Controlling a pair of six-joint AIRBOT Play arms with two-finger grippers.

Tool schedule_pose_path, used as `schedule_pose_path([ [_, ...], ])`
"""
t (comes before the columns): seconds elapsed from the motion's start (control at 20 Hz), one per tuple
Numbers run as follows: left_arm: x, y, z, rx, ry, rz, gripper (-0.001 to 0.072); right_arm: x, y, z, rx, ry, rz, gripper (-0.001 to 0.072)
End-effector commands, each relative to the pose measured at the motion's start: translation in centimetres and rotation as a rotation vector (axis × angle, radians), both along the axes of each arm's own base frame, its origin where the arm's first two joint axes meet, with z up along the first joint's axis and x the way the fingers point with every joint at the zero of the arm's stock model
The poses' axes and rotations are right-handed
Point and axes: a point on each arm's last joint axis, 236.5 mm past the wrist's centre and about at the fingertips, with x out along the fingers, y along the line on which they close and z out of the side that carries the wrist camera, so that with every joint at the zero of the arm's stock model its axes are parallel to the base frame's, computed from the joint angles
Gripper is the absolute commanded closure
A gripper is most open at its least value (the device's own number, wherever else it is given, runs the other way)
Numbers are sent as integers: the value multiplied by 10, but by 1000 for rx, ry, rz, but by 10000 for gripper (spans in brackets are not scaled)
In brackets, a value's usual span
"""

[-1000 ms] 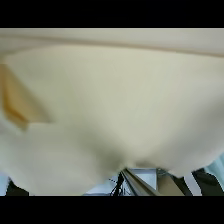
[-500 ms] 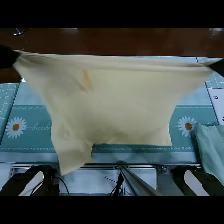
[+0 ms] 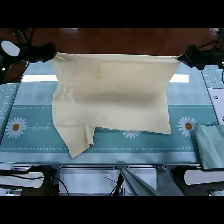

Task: Fold the shirts.

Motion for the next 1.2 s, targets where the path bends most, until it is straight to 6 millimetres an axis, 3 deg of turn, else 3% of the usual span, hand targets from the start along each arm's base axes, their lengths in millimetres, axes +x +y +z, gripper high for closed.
schedule_pose_path([
  [0.0,9,-7,-52,-53,129,13,685,23,0,-44,80,80,-22,684],
  [0.15,-14,-11,-77,-59,259,-27,685,11,9,-61,95,146,34,684],
  [0.3,-38,1,-69,-25,331,-112,685,-9,13,-50,91,166,112,684],
  [0.45,-93,3,-75,-4,524,-293,685,-43,18,-45,70,229,240,684],
  [0.55,-128,-2,-92,-18,651,-384,684,-70,21,-63,45,342,295,684],
  [0.65,-144,-5,-115,-39,711,-382,684,-88,27,-87,19,422,321,684],
  [0.8,-164,-9,-141,-69,793,-376,683,-99,35,-119,12,473,295,683],
  [0.85,-169,-11,-145,-77,815,-369,643,-98,36,-125,17,480,272,680],
  [0.9,-172,-12,-145,-83,831,-367,442,-97,36,-126,26,490,245,561],
  [0.95,-175,-13,-142,-84,839,-376,62,-97,35,-124,38,500,221,232],
  [1.0,-178,-13,-138,-85,846,-381,2,-99,32,-117,46,506,223,87],
  [1.15,-185,0,-115,-84,830,-363,2,-113,7,-79,35,484,225,87],
])
